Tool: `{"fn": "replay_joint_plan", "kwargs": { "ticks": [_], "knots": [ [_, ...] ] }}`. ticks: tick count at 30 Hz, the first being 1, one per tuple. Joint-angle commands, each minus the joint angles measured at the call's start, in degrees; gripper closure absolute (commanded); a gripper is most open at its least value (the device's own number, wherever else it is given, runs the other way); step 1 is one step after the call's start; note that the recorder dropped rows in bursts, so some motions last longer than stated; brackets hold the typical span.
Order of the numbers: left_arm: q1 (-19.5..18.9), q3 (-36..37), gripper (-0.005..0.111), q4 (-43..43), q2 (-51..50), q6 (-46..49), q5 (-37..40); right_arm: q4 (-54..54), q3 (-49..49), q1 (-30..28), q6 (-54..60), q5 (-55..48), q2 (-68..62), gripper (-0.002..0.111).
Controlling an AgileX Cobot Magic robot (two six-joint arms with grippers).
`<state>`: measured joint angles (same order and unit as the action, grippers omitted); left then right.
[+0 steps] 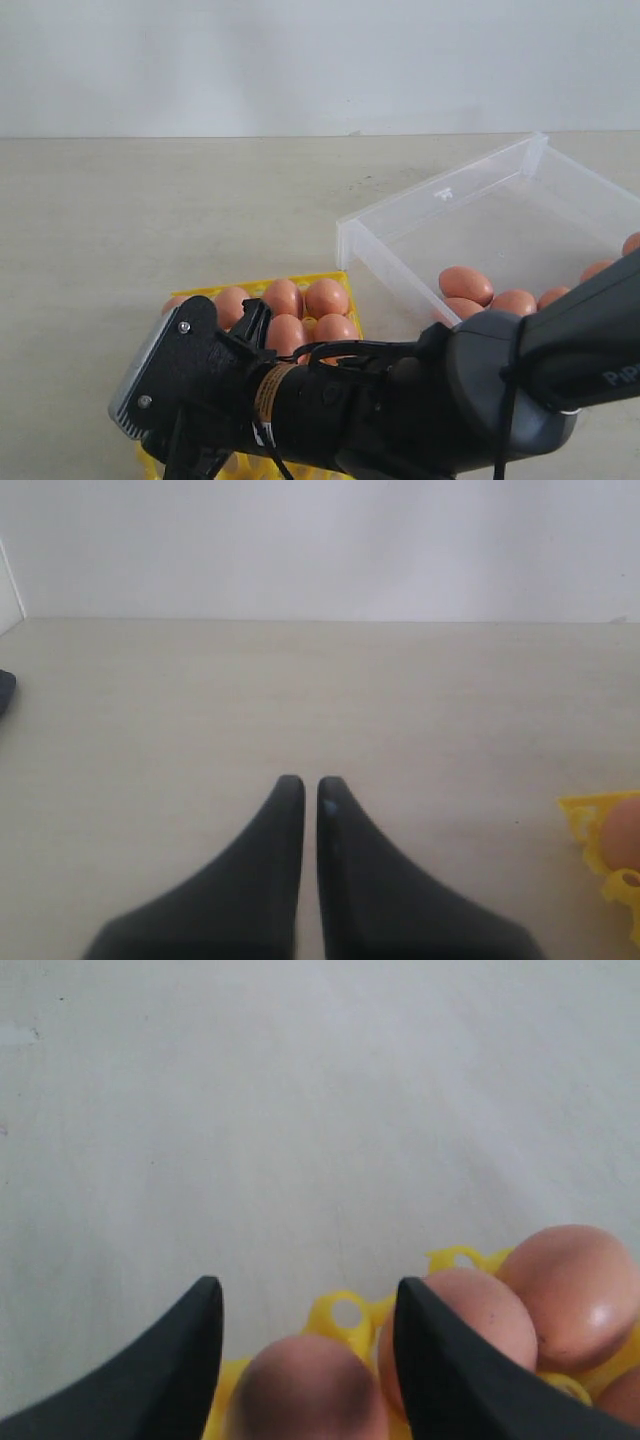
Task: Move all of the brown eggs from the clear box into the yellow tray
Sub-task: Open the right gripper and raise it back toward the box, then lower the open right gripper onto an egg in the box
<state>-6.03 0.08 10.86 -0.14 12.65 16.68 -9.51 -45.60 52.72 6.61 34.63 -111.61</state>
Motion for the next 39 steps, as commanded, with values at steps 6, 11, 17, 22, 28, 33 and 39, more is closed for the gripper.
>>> {"fn": "replay_joint_plan", "kwargs": {
  "ticks": [6, 11, 17, 22, 28, 33, 39],
  "knots": [
    [-0.2, -0.1, 0.103, 0.3, 0.1, 0.4, -0.4, 59.1, -0.3, -6.1, 25.3, -0.6, 19.3, 0.062],
    [-0.2, -0.1, 0.103, 0.3, 0.1, 0.4, -0.4, 95.7, -1.7, -26.7, 67.3, -26.5, 26.3, 0.062],
    [-0.2, -0.1, 0.103, 0.3, 0.1, 0.4, -0.4, 105.0, -3.2, -47.3, 83.1, -33.9, 23.6, 0.062],
    [-0.2, -0.1, 0.103, 0.3, 0.1, 0.4, -0.4, 102.9, -3.1, -51.6, 89.6, -34.6, 19.1, 0.062],
    [-0.2, -0.1, 0.103, 0.3, 0.1, 0.4, -0.4, 102.6, -3.3, -51.6, 90.1, -22.0, 14.4, 0.062],
    [-0.2, -0.1, 0.103, 0.3, 0.1, 0.4, -0.4, 100.9, -3.1, -51.6, 71.3, -3.5, 14.4, 0.062],
    [-0.2, -0.1, 0.103, 0.3, 0.1, 0.4, -0.4, 70.6, -3.1, -51.6, 50.9, 14.8, 14.4, 0.062]
  ]
}}
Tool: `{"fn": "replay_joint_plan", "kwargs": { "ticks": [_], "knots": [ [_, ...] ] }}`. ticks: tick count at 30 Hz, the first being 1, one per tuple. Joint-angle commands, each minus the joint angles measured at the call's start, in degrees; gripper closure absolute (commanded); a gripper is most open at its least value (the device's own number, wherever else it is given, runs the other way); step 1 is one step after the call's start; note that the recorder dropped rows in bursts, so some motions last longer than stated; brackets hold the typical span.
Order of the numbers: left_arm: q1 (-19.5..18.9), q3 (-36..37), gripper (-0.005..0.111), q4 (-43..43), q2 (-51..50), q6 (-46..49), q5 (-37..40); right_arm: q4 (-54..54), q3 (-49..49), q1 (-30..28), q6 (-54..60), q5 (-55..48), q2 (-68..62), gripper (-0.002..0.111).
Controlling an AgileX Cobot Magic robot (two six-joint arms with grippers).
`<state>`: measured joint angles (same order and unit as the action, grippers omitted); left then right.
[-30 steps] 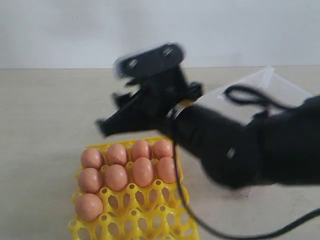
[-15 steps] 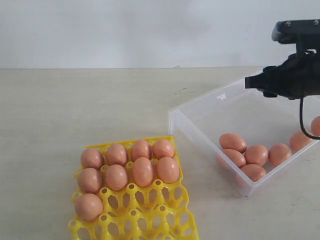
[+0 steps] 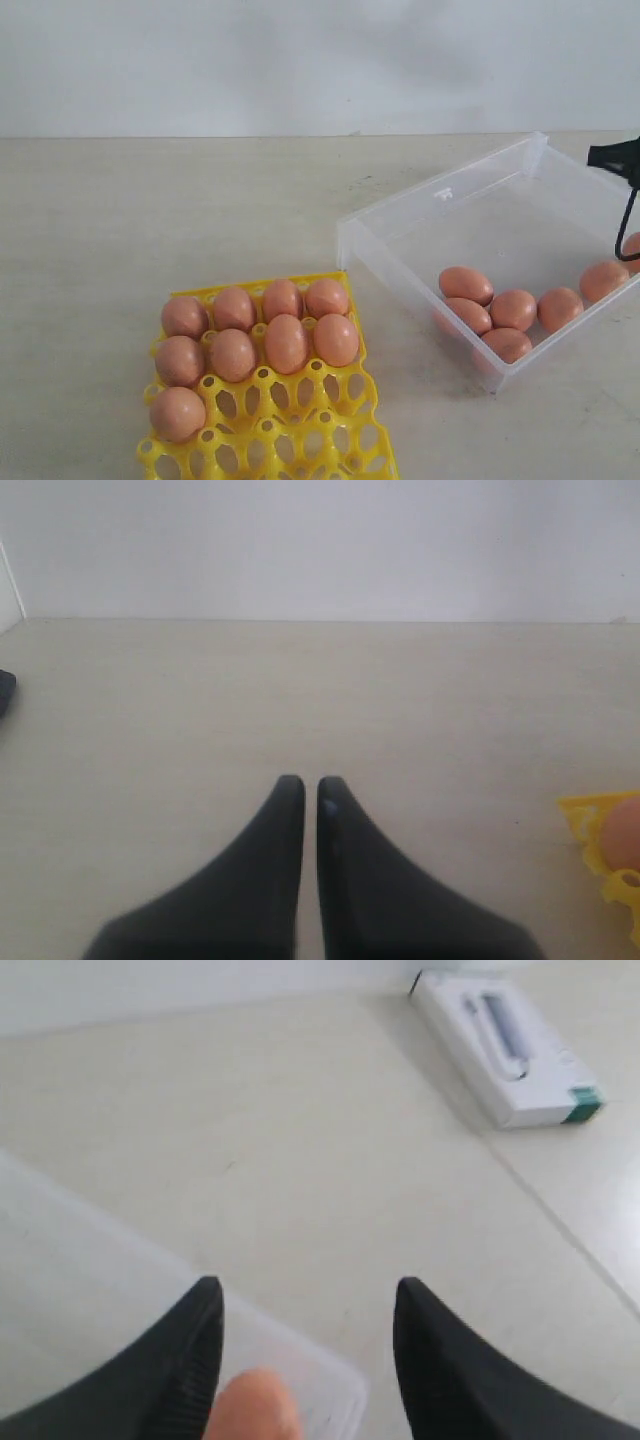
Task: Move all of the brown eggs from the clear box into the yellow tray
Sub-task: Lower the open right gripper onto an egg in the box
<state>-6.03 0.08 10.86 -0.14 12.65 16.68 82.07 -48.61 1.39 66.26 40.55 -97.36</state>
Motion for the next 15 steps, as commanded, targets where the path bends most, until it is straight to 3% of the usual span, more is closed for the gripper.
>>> {"fn": "replay_joint_plan", "kwargs": {
  "ticks": [1, 3, 5, 9, 15],
  "knots": [
    [-0.2, -0.1, 0.103, 0.3, 0.1, 0.4, -0.4, -31.4, -0.1, -0.2, -10.9, 11.9, 0.1, 0.062],
    [-0.2, -0.1, 0.103, 0.3, 0.1, 0.4, -0.4, -47.4, -0.1, -0.1, -17.0, 14.4, 0.3, 0.062],
    [-0.2, -0.1, 0.103, 0.3, 0.1, 0.4, -0.4, -59.2, -0.1, 0.9, -30.0, 7.5, 2.1, 0.062],
    [-0.2, -0.1, 0.103, 0.3, 0.1, 0.4, -0.4, -70.1, -0.1, 5.6, -46.6, -17.6, 7.4, 0.062],
    [-0.2, -0.1, 0.103, 0.3, 0.1, 0.4, -0.4, -70.2, -1.8, 10.2, -51.9, -53.8, 9.7, 0.062]
  ]
}}
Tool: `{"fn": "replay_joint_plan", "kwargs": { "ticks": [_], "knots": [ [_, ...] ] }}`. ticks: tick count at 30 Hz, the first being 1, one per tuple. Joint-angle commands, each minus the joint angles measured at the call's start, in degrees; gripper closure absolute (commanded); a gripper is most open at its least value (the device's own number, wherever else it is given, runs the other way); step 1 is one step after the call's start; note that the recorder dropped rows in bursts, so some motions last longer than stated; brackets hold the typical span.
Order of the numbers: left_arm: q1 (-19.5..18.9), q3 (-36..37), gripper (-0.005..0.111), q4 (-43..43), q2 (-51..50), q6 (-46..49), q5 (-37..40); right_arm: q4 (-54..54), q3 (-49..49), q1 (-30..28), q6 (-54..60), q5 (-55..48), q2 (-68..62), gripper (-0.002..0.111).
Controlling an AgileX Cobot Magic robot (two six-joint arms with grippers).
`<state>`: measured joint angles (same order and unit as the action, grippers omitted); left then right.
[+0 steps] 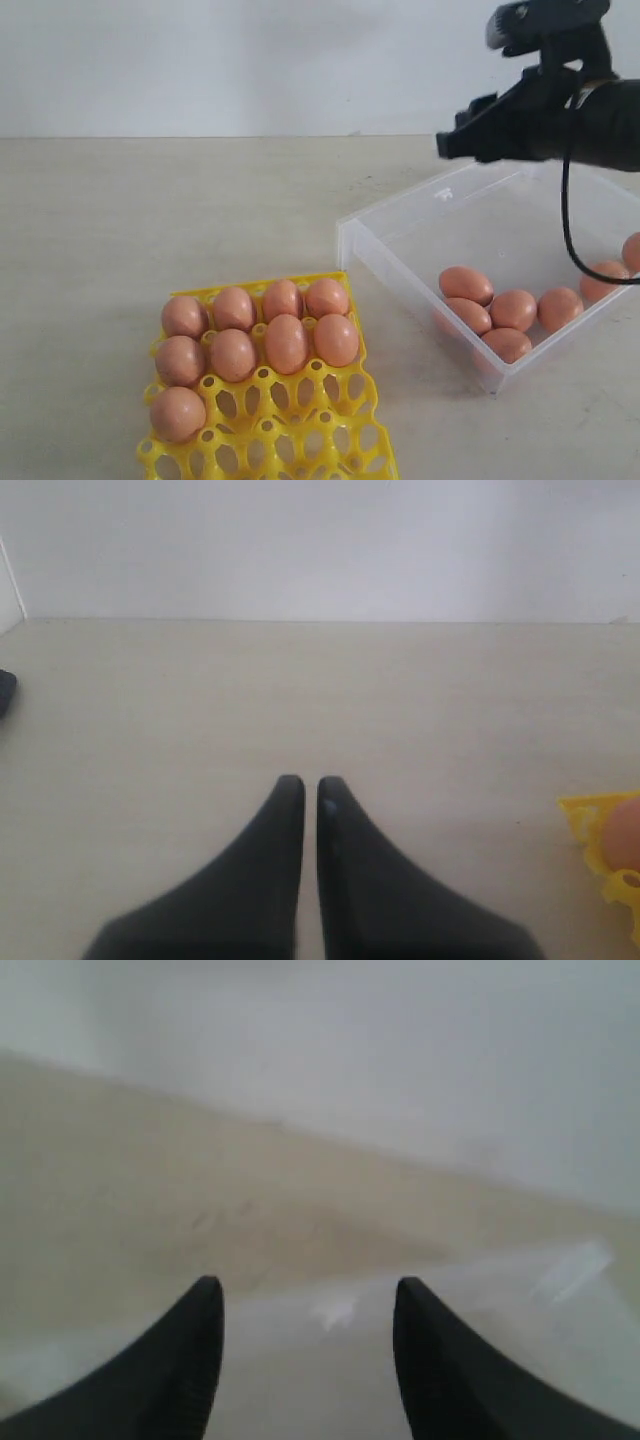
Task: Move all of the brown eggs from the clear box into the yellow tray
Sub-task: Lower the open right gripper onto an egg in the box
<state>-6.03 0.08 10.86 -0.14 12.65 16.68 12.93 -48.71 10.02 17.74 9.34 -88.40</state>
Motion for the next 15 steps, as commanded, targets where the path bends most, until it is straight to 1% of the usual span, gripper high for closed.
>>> {"fn": "replay_joint_plan", "kwargs": {
  "ticks": [1, 6, 11, 15],
  "knots": [
    [-0.2, -0.1, 0.103, 0.3, 0.1, 0.4, -0.4, -0.9, -2.7, 1.7, -3.4, -27.0, 0.3, 0.062],
    [-0.2, -0.1, 0.103, 0.3, 0.1, 0.4, -0.4, -2.8, -9.7, 1.9, -3.5, -36.5, -4.6, 0.062],
    [-0.2, -0.1, 0.103, 0.3, 0.1, 0.4, -0.4, -6.6, -19.0, 1.9, -3.8, -51.8, -14.8, 0.062],
    [-0.2, -0.1, 0.103, 0.3, 0.1, 0.4, -0.4, -8.4, -23.8, 1.9, -3.8, -57.8, -20.2, 0.062]
  ]
}}
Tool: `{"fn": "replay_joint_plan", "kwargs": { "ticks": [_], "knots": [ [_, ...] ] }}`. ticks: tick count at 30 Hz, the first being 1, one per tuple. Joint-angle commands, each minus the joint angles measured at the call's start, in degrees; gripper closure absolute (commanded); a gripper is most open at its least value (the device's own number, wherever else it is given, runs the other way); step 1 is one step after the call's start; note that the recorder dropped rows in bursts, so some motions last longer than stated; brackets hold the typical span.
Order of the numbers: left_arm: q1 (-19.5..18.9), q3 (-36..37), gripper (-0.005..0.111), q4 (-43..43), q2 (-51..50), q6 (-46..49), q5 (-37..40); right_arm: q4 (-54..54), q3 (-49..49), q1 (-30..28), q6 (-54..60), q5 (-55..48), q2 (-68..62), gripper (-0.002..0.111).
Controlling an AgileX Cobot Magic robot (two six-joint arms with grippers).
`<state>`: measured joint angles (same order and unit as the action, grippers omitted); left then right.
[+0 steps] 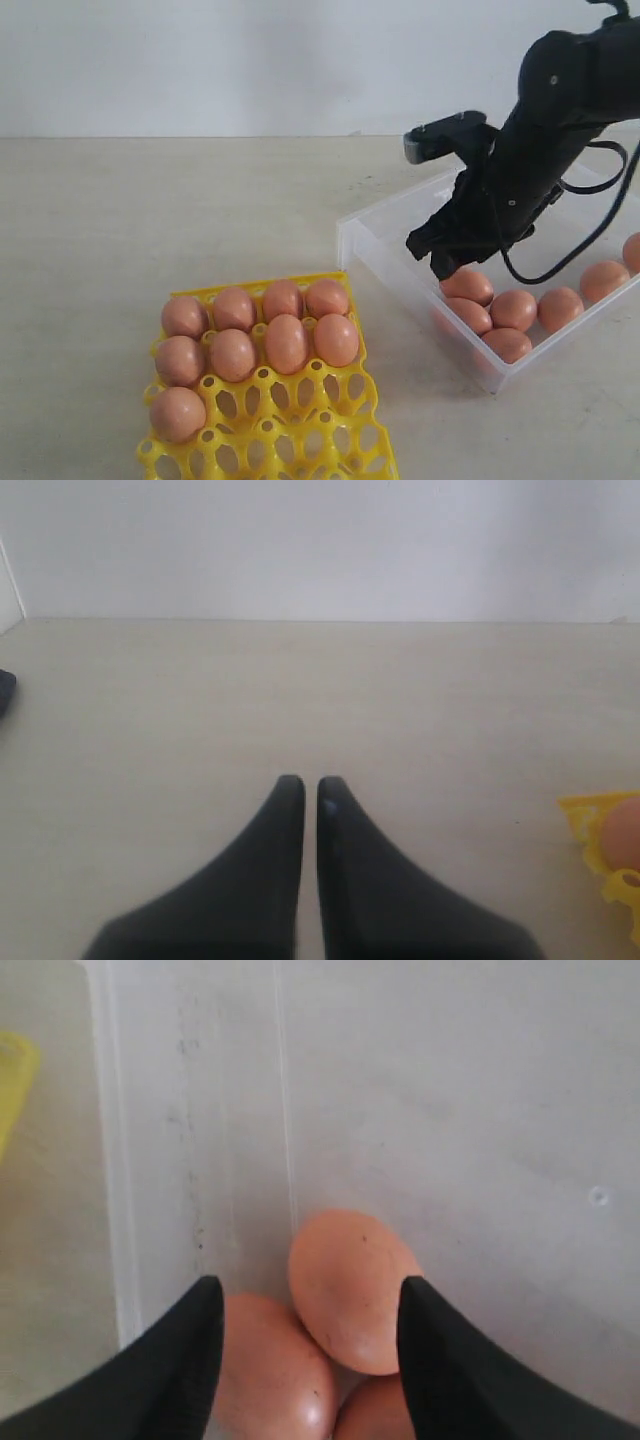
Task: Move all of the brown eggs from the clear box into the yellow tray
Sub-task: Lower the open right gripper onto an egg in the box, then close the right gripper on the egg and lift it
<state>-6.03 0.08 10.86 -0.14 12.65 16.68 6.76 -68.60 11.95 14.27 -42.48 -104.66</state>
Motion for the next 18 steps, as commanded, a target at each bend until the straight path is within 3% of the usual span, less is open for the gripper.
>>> {"fn": "replay_joint_plan", "kwargs": {
  "ticks": [1, 8, 18],
  "knots": [
    [-0.2, -0.1, 0.103, 0.3, 0.1, 0.4, -0.4, -2.9, -4.4, -0.1, -0.4, -7.2, -4.7, 0.062],
    [-0.2, -0.1, 0.103, 0.3, 0.1, 0.4, -0.4, -8.6, -4.7, -0.1, -0.3, -4.4, -6.1, 0.062],
    [-0.2, -0.1, 0.103, 0.3, 0.1, 0.4, -0.4, -8.8, -4.7, -0.1, 0.9, 1.0, -9.1, 0.062]
  ]
}}
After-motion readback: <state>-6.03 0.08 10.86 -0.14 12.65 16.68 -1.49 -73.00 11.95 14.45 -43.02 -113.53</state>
